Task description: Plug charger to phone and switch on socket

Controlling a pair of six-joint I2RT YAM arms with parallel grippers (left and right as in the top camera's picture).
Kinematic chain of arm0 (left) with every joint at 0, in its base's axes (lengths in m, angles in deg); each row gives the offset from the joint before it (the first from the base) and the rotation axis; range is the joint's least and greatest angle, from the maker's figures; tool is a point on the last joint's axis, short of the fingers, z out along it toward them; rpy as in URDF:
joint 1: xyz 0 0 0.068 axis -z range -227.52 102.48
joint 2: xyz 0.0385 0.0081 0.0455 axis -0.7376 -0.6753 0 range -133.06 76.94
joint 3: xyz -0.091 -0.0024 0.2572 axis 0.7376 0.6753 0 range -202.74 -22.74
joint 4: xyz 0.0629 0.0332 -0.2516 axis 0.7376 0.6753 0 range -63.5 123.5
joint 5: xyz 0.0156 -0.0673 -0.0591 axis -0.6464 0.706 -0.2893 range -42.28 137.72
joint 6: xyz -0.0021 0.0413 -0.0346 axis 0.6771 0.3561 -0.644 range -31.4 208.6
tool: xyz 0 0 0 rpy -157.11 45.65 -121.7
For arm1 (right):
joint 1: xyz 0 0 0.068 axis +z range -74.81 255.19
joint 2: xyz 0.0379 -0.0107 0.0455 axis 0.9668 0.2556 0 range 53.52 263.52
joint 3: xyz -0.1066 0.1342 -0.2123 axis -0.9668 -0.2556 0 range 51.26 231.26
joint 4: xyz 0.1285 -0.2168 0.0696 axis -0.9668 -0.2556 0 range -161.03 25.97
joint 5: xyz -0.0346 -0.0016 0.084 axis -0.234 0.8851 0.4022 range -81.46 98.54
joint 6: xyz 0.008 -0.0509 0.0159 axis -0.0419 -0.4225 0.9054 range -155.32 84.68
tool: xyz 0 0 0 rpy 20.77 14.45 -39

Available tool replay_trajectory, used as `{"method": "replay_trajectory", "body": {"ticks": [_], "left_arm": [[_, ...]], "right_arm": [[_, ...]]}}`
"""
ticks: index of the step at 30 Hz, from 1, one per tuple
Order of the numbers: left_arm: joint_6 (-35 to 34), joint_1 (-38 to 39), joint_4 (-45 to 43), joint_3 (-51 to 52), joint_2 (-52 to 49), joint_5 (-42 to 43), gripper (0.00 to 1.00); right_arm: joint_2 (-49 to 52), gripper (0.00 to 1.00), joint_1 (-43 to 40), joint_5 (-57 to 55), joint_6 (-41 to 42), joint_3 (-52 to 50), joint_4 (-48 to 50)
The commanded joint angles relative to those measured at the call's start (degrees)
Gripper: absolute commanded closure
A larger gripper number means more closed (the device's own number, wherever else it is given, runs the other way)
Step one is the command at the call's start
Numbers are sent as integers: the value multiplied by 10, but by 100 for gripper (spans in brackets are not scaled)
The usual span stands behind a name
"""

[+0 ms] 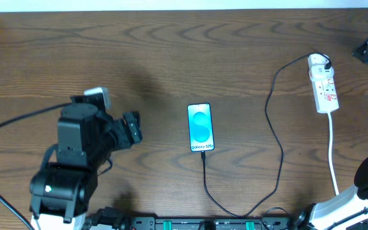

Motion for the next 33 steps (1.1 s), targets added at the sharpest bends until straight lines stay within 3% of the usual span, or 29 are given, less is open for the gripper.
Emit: {"method": "replay_trajectory", "body": {"ticks": [1,18,24,33], "left_arm": [[7,2,-35,68,38,-16,11],[7,-35,-525,432,323,-27,11],[7,-71,-617,516,403,-26,11],[7,-110,-629,577,478,-27,11]], "right_arm": [[-1,1,2,9,6,8,-1],[-1,1,2,9,6,8,-1],[-1,1,2,9,6,8,-1],[-1,1,2,9,6,8,-1]]}}
